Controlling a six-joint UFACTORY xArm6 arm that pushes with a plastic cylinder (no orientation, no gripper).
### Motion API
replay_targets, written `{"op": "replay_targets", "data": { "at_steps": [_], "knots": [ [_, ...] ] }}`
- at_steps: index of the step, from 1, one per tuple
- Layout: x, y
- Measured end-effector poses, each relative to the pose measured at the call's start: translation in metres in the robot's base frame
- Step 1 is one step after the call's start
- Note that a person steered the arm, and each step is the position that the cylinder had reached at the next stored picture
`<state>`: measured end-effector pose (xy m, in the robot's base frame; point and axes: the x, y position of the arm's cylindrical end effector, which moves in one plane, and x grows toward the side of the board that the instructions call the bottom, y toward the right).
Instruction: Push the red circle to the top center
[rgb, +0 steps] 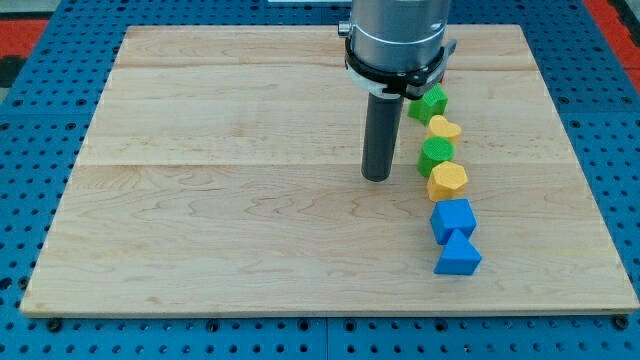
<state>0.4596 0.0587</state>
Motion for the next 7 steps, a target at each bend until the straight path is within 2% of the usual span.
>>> {"op": "replay_targets", "data": {
  "at_steps": [7],
  "knots": [
    [0.0064, -0.0068]
  ]
}}
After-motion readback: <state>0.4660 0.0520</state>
